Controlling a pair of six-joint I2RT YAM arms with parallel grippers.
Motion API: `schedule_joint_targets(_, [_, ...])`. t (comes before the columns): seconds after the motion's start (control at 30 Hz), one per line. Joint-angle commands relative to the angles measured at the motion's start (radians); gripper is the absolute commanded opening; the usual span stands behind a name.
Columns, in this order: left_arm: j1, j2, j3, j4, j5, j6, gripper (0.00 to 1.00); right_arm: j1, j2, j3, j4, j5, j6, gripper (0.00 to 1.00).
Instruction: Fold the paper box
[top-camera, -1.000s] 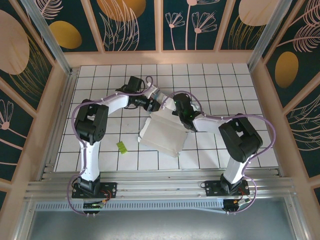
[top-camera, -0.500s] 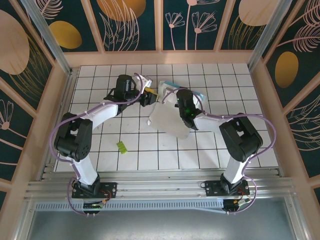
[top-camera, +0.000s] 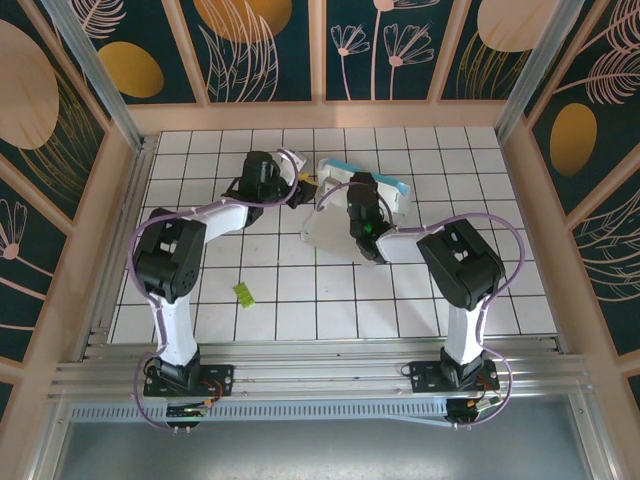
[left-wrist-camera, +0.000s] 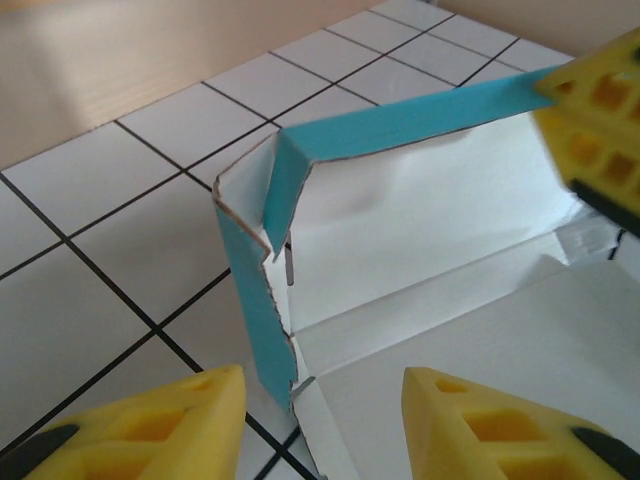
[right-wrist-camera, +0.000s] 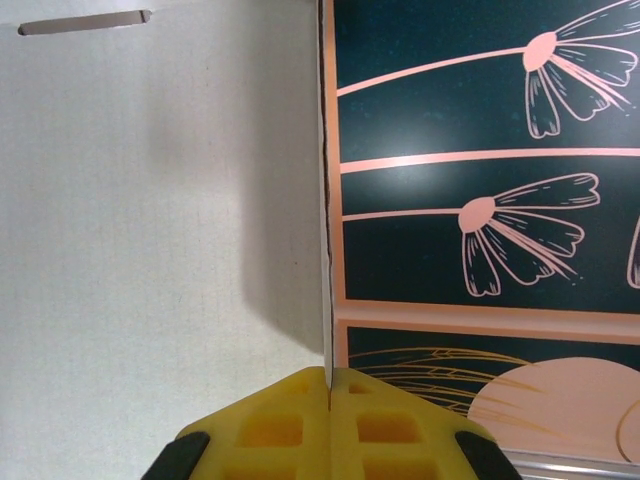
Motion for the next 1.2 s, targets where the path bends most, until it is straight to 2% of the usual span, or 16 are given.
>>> schedule_joint_targets(0.0, [0.005, 0.061, 0.065, 0.053, 0.039, -0.001, 0.45, 0.013, 0.026, 0.015, 0.083, 0.034, 0.016, 0.03])
schedule_joint_targets(0.1, [0.000, 0.101, 0.088, 0.090, 0.055, -0.053, 0.44, 0.026, 0.033, 0.000, 0.101, 0.047, 0.022, 0.03])
schedule_joint_targets(0.27, [-0.010, 0.179, 0.164, 0.071, 0.015, -0.117, 0.40, 0.053, 0.034, -0.011, 0.090, 0.065, 0.063, 0.03])
schedule_joint_targets(0.4, [-0.013, 0.209, 0.192, 0.054, -0.022, -0.155, 0.27, 0.065, 0.053, -0.001, 0.081, 0.082, 0.077, 0.03])
schedule_joint_targets(0.57, [-0.020, 0.196, 0.179, 0.021, -0.049, -0.129, 0.09, 0.072, 0.058, 0.000, 0.035, 0.111, 0.128, 0.08])
schedule_joint_targets(0.7, [-0.029, 0.197, 0.200, -0.019, -0.055, -0.094, 0.00, 0.078, 0.046, 0.037, -0.108, 0.107, 0.247, 0.14])
schedule_joint_targets(0.8, [-0.033, 0.203, 0.232, -0.059, -0.052, -0.068, 0.00, 0.078, 0.033, 0.105, -0.322, 0.076, 0.388, 0.23])
schedule_joint_targets(0.87, [-0.034, 0.212, 0.261, -0.096, -0.042, -0.046, 0.00, 0.078, 0.013, 0.188, -0.559, 0.020, 0.552, 0.37])
schedule_joint_targets(0.97, [-0.036, 0.226, 0.304, -0.140, -0.038, -0.030, 0.00, 0.073, -0.042, 0.328, -0.882, -0.146, 0.833, 0.50])
schedule_joint_targets(1.07, [-0.036, 0.243, 0.335, -0.170, -0.030, -0.029, 0.00, 0.061, -0.125, 0.394, -1.060, -0.368, 1.003, 0.61])
schedule_joint_targets(1.17, [-0.039, 0.243, 0.327, -0.166, -0.018, -0.035, 0.00, 0.025, -0.199, 0.419, -1.160, -0.576, 1.099, 0.66])
